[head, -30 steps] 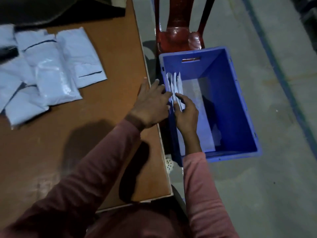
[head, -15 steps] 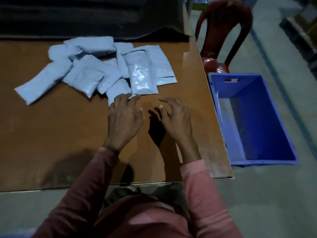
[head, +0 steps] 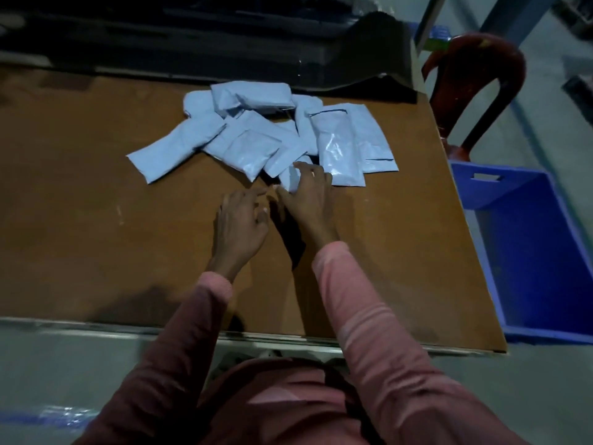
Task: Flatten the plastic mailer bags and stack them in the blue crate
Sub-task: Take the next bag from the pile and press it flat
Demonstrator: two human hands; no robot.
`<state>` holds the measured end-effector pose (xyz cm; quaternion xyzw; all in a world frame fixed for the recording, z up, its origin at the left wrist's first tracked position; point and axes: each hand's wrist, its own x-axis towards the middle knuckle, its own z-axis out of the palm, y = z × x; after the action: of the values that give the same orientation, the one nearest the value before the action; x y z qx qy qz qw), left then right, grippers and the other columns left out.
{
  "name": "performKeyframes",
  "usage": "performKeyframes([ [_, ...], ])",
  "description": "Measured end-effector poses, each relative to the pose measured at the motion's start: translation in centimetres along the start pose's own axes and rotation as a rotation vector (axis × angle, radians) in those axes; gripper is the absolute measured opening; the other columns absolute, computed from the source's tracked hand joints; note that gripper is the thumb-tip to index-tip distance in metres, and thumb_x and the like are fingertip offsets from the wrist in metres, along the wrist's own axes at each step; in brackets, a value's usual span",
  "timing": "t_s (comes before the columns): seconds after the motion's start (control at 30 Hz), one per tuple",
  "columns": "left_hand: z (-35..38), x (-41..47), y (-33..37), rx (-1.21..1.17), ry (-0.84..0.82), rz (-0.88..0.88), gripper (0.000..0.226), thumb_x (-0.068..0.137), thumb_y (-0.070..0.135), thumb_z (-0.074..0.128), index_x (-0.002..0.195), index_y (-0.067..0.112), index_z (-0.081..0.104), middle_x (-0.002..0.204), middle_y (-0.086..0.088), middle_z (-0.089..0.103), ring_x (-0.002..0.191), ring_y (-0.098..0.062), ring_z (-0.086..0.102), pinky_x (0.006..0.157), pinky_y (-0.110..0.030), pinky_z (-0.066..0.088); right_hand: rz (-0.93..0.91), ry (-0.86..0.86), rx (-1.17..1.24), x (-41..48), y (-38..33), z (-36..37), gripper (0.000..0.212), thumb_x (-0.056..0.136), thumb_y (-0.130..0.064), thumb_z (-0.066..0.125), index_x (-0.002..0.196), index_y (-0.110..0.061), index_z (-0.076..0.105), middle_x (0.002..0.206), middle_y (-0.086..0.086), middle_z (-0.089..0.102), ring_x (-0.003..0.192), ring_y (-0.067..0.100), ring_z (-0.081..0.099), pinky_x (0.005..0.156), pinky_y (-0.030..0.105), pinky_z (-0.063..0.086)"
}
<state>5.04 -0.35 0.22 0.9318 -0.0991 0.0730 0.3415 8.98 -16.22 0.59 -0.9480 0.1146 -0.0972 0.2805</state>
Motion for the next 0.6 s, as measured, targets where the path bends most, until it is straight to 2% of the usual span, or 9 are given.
performKeyframes([
  [0.07, 0.2, 0.2, -0.5, -0.014, -0.011, 0.008, 0.037, 0.097, 0.021, 0.057, 0.134, 0.022, 0.061, 0.117, -0.006, 0.064, 0.116, -0.028, 0.049, 0.095, -0.052, 0.047, 0.048, 0.010, -0.107, 0.6, 0.2, 1.2, 0.078, 0.077, -0.059, 0.072, 0.139, -0.021, 0.048, 0.140, 0.012, 0.049, 0.125, 0.034, 0.045, 0.100, 0.049, 0.042],
  [0.17, 0.5, 0.6, -1.1, -0.081, -0.017, -0.008, 0.039, 0.097, 0.025, 0.056, 0.136, 0.024, 0.060, 0.122, -0.003, 0.064, 0.121, -0.023, 0.047, 0.096, -0.051, 0.051, 0.076, 0.048, -0.130, 0.8, 0.7, 1.7, 0.081, 0.071, -0.055, 0.074, 0.138, -0.021, 0.044, 0.133, 0.013, 0.053, 0.120, 0.033, 0.047, 0.093, 0.047, 0.043],
  [0.33, 1.4, 1.4, -1.7, -0.138, -0.003, 0.015, 0.037, 0.096, 0.020, 0.061, 0.133, 0.020, 0.063, 0.118, -0.005, 0.064, 0.122, -0.024, 0.050, 0.096, -0.052, 0.053, 0.071, 0.055, 0.003, -0.6, 1.8, -0.2, 0.068, 0.066, -0.044, 0.079, 0.123, -0.021, 0.049, 0.115, 0.010, 0.059, 0.110, 0.030, 0.048, 0.082, 0.040, 0.046],
  [0.47, 1.9, 1.2, -1.6, -0.137, -0.010, 0.039, 0.037, 0.095, 0.014, 0.061, 0.131, 0.021, 0.066, 0.120, -0.001, 0.067, 0.120, -0.023, 0.050, 0.098, -0.049, 0.050, 0.057, 0.058, 0.105, -3.9, 3.7, -2.8, 0.062, 0.068, -0.041, 0.081, 0.119, -0.023, 0.051, 0.112, 0.006, 0.059, 0.111, 0.027, 0.049, 0.082, 0.038, 0.045],
  [0.57, 2.2, 0.6, -0.9, -0.130, 0.051, 0.086, 0.033, 0.096, 0.015, 0.056, 0.125, 0.024, 0.070, 0.114, 0.004, 0.069, 0.113, -0.021, 0.052, 0.091, -0.048, 0.052, 0.019, 0.125, 0.121, -6.8, 5.6, -5.0, 0.058, 0.065, -0.036, 0.082, 0.115, -0.021, 0.057, 0.112, 0.001, 0.060, 0.110, 0.024, 0.047, 0.083, 0.037, 0.044],
  [0.6, 2.3, 0.3, -0.6, -0.131, 0.081, 0.098, 0.032, 0.096, 0.014, 0.056, 0.123, 0.025, 0.070, 0.112, 0.005, 0.069, 0.110, -0.020, 0.052, 0.089, -0.047, 0.052, 0.005, 0.137, 0.144, -7.8, 6.3, -5.8, 0.055, 0.066, -0.033, 0.082, 0.114, -0.022, 0.057, 0.113, -0.002, 0.059, 0.110, 0.021, 0.046, 0.081, 0.032, 0.044],
])
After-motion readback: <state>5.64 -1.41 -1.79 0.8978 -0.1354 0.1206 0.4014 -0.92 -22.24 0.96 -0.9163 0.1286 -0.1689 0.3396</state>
